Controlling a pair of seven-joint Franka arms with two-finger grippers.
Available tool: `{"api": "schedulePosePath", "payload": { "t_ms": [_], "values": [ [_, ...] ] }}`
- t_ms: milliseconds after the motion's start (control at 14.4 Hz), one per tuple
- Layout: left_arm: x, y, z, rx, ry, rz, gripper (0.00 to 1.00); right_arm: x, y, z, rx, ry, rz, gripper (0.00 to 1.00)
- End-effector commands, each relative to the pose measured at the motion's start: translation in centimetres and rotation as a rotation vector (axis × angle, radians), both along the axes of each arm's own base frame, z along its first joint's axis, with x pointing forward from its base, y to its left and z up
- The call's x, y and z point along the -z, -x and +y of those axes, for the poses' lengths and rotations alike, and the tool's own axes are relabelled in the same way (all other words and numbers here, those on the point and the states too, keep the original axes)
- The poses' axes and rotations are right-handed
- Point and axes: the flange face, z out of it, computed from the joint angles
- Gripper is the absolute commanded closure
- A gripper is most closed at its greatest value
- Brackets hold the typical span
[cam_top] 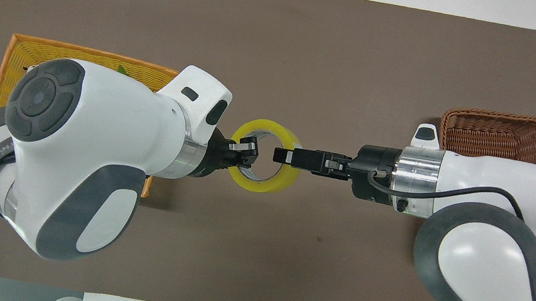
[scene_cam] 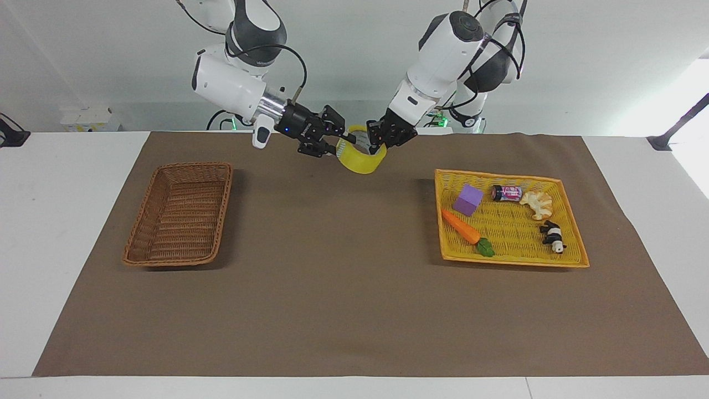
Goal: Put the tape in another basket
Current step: 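Open the left gripper while the right gripper carries the tape away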
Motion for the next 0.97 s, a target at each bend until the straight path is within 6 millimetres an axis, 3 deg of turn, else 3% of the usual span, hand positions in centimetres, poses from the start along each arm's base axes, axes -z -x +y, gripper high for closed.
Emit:
{"api": "schedulePosePath", "payload": {
  "t_ms": [0,278,347,417,486,556,694,764,903],
  "values": [
    [-0.7,0.7,0.1,-0.003,0.008,0.003,1.0,0.0,0.5,-0.2,0.023,-0.018,0.023,1.0],
    [-0.8,0.7,0.1,-0.003,0.009,0.002,0.99,-0.2,0.4,-0.2,0.022,-0.019,0.021,1.0],
    [-0.9,0.7,0.0,-0.003,0.01,0.001,0.84,-0.2,0.4,-0.1,0.021,-0.02,0.022,1.0],
    [-1.0,0.7,0.0,-0.003,0.011,0.001,0.6,-0.2,0.4,-0.2,0.022,-0.02,0.02,1.0],
    [-1.0,0.5,0.1,-0.008,0.01,0.001,0.27,-0.2,0.4,-0.2,0.022,-0.02,0.02,1.0],
    [-1.1,0.5,0.1,-0.007,0.008,0.0,0.13,-0.2,0.3,-0.3,0.024,-0.021,0.02,1.0],
    [-1.5,0.2,0.8,-0.002,-0.008,0.013,0.05,-0.2,0.4,-0.2,0.021,-0.02,0.022,1.0],
    [-2.6,0.0,1.3,0.005,-0.022,0.015,0.01,-0.2,0.3,-0.3,0.019,-0.022,0.024,1.0],
    [-3.5,-2.1,4.5,-0.019,-0.076,0.006,0.01,-0.4,0.2,-0.8,0.014,-0.03,0.028,1.0]
  ]
}}
